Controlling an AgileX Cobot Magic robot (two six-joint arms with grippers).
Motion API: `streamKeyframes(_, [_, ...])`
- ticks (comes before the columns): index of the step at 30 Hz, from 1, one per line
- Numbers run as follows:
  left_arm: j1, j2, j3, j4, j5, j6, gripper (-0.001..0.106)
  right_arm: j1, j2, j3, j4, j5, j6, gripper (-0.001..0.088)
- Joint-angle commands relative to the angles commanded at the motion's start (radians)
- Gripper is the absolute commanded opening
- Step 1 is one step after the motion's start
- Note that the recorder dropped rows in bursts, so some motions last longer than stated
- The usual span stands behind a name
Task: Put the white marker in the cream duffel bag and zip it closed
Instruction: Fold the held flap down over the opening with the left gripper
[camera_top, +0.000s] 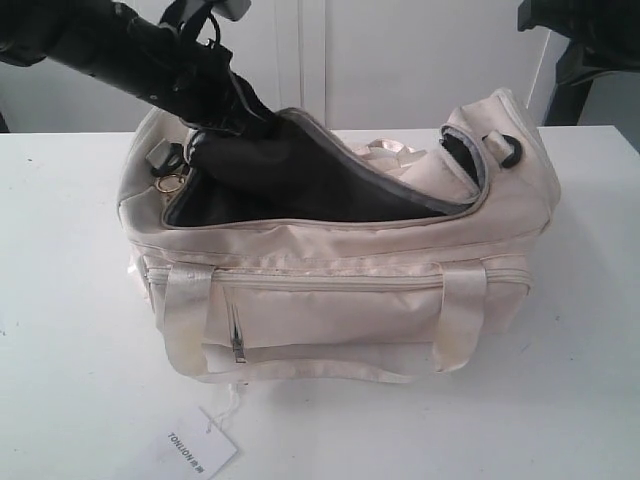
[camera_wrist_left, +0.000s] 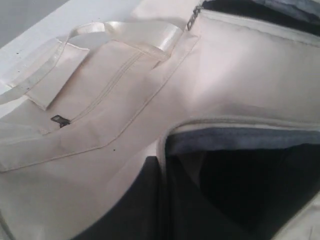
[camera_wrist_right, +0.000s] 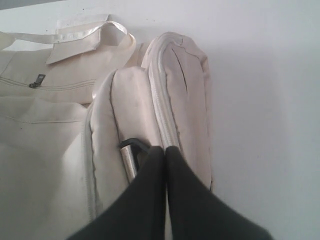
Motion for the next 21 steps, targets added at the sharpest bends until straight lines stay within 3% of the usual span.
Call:
streamKeyframes(4, [0.0, 0.0, 0.0, 0.037, 0.03, 0.0, 0.001, 0.0, 0.0, 0.0, 0.0, 0.0, 0.0, 0.0])
streamKeyframes(9, [0.0, 0.0, 0.0, 0.042, 0.057, -0.008, 0.04, 0.0, 0.0, 0.0, 0.0, 0.0, 0.0, 0.0])
streamKeyframes(12, [0.0, 0.0, 0.0, 0.042, 0.093, -0.011, 0.052, 0.0, 0.0, 0.0, 0.0, 0.0, 0.0, 0.0])
streamKeyframes(21, [0.0, -0.102, 0.0, 0.042, 0.13, -0.011, 0.056, 0.0, 0.0, 0.0, 0.0, 0.0, 0.0, 0.0])
